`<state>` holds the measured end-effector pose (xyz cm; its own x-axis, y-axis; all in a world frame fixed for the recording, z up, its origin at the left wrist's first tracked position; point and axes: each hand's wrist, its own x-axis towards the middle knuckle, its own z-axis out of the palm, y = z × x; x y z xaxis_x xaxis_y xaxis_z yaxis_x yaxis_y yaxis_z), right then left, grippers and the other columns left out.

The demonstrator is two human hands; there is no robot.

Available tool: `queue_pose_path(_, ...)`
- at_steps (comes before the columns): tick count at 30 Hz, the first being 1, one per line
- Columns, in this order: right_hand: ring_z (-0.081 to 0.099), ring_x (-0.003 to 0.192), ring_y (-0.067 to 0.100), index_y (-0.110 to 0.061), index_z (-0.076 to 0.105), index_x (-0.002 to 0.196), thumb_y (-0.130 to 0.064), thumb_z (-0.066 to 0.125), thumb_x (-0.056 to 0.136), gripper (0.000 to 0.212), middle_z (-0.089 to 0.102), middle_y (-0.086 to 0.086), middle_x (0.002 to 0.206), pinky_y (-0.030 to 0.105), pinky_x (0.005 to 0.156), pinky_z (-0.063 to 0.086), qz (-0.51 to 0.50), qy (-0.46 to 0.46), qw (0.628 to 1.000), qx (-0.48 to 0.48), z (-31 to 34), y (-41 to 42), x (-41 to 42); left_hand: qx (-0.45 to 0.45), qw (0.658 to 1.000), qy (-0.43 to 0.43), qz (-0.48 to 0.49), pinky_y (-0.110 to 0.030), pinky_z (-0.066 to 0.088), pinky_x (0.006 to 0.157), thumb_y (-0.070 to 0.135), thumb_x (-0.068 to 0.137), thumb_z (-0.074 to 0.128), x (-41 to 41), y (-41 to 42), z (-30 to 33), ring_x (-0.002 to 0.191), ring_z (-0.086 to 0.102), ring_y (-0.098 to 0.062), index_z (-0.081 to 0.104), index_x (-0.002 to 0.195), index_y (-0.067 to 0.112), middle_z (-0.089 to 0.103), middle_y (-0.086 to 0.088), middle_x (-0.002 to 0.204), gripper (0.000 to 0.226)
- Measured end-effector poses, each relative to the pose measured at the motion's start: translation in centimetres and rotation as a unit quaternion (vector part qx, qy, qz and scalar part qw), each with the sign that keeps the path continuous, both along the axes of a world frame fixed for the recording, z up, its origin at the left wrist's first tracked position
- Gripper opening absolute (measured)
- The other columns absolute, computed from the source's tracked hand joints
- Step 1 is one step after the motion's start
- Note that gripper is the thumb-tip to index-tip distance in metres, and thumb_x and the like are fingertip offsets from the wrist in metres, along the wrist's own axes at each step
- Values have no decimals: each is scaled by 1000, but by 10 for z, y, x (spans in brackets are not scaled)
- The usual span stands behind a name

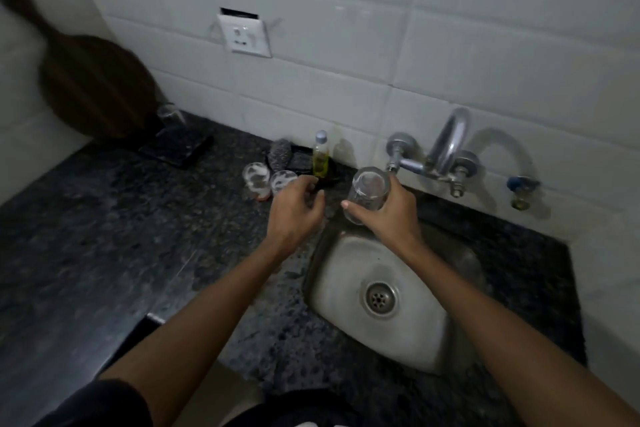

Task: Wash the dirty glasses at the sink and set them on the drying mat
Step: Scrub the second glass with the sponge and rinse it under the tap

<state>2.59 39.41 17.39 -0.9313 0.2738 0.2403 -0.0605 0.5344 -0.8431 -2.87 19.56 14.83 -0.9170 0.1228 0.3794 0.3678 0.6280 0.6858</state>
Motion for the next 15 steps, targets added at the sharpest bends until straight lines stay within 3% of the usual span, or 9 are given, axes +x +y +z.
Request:
queue_pose_path(4,70,98,4,-18,67,118,-45,97,68,64,75,-6,108,23,86,57,71,16,997,-21,12,-58,-51,-18,997,3,72,-36,58,75,35,95,66,-20,-67,6,87,70,-17,70,113,18,75,0,100,25)
queue_pose_path(8,71,102,7,-20,67,116,-51,95,65,66,74,-7,110,36,91,60,132,2,991,-25,9,-126,-111,-55,987,-31,147,-40,58,80,36,96,67,-50,-139,-4,94,70,-22,69,120,14,74,-4,107,32)
queue_pose_path(15,65,104,14,-17,67,119,-48,97,66,69,67,0,115,28,87,54,173,-29,984,0,-18,-257,-223,-120,963,-107,215,-42,58,83,37,98,65,-119,-279,-54,109,69,-30,65,132,8,72,-12,122,44)
